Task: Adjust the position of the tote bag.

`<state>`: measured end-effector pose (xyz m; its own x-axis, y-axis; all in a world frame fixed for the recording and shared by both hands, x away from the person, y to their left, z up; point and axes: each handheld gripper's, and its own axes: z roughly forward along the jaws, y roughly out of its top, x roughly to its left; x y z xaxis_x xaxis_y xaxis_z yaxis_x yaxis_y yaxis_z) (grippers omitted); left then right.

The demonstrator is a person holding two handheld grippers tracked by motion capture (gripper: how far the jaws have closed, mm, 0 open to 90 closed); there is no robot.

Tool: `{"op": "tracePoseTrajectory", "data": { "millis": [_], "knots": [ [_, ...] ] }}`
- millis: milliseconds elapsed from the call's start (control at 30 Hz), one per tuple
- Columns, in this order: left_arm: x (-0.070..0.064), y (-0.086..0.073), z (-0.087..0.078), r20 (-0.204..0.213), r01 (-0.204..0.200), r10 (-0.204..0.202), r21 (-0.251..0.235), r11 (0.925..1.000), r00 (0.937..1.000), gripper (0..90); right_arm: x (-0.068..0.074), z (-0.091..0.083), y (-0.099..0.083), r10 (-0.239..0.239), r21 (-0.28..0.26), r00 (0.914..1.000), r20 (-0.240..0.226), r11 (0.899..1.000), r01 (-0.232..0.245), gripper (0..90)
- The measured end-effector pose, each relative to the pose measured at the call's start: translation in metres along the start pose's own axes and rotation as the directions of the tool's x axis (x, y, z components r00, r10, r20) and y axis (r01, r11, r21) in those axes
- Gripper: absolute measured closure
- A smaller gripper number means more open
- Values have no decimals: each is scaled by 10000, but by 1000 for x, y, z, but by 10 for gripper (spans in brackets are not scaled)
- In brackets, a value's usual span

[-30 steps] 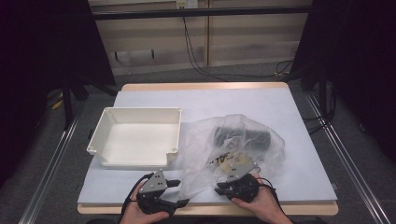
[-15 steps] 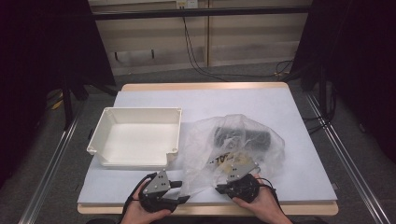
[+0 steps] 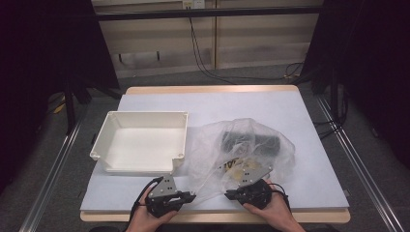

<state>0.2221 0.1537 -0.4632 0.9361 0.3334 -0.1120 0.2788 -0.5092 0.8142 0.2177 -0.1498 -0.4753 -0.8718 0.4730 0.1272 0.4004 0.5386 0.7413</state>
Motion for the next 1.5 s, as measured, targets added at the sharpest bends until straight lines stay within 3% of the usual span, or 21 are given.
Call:
{"op": "tracePoseTrajectory", "data": {
  "millis": [867, 1167, 1500],
  "knots": [
    [2, 6, -8, 348, 456, -445, -323, 9984, 9984, 864, -3, -29, -2, 267, -892, 9995, -148, 9956, -279, 896],
    [4, 9, -10, 184, 216, -214, -91, 9997, 9996, 863, -6, -37, -2, 339, -1107, 9994, 19, 9933, -335, 896],
    [6, 13, -9, 338, 105, -105, -2, 9999, 9994, 864, -10, -48, -2, 451, -1414, 9990, 57, 9890, -439, 897]
  ]
}}
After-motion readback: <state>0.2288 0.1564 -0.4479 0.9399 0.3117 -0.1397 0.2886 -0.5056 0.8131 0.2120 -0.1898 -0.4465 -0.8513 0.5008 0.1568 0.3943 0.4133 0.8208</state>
